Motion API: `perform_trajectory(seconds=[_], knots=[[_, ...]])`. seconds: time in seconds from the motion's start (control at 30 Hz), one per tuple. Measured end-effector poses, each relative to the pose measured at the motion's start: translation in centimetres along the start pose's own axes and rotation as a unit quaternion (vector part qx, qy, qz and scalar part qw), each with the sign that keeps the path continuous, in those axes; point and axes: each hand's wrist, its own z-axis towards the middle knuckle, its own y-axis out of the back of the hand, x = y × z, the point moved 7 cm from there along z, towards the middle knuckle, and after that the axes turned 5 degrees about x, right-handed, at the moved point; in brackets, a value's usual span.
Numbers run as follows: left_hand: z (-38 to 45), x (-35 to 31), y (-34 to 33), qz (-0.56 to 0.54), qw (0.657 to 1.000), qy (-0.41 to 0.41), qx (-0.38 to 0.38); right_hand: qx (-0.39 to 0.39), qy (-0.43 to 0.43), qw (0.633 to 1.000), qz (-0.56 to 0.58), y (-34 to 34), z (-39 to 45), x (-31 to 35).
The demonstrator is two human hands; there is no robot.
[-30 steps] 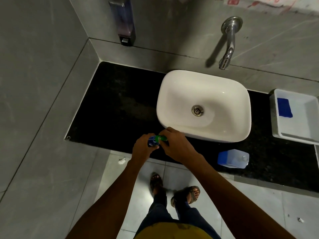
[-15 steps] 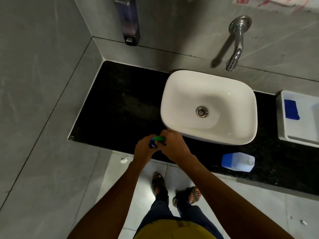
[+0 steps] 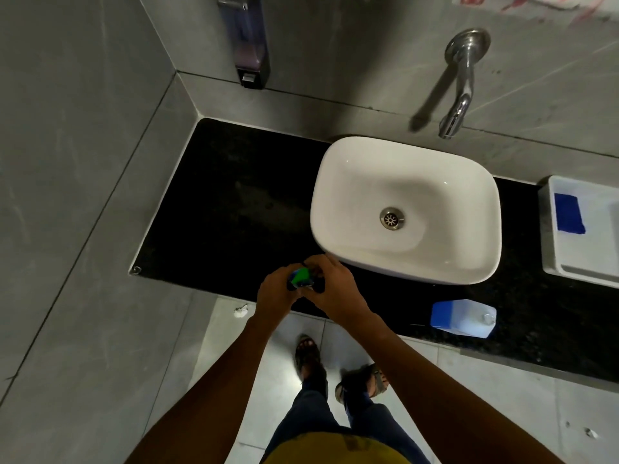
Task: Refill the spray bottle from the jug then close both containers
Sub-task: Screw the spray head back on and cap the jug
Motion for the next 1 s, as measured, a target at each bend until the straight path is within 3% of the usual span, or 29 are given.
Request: perform_trajectory(seconds=[0.1, 0.3, 0.47, 0.67, 0.8, 1.0], knots=[[-0.1, 0.0, -0.1, -0.004, 1.000, -0.006, 0.003, 0.012, 0.049, 0.999, 0.002, -0.8, -0.6, 0.4], [-0.2, -0.1, 0.0, -0.024, 1.000, -0.009, 0.003, -0.080, -0.017, 0.997, 0.011, 0.6, -1.1, -0.4], [-0.1, 0.1, -0.1, -0.029, 1.000, -0.003, 0.009, 0.008, 0.032, 0.999, 0.038, -0.8, -0.6, 0.3], [-0.2, 0.1, -0.1, -0.021, 1.000, -0.011, 0.015, -0.075, -0.039, 0.996, 0.023, -0.2, -0.8, -0.9], [-0.3, -0.1, 0.0, -0.024, 1.000, -0.010, 0.008, -0.017, -0.004, 0.996, 0.086, -0.6, -0.2, -0.3], [-0.4, 0.0, -0.1, -0.048, 0.999, -0.006, 0.002, 0.000, 0.021, 1.000, -0.019, -0.8, 0.7, 0.6]])
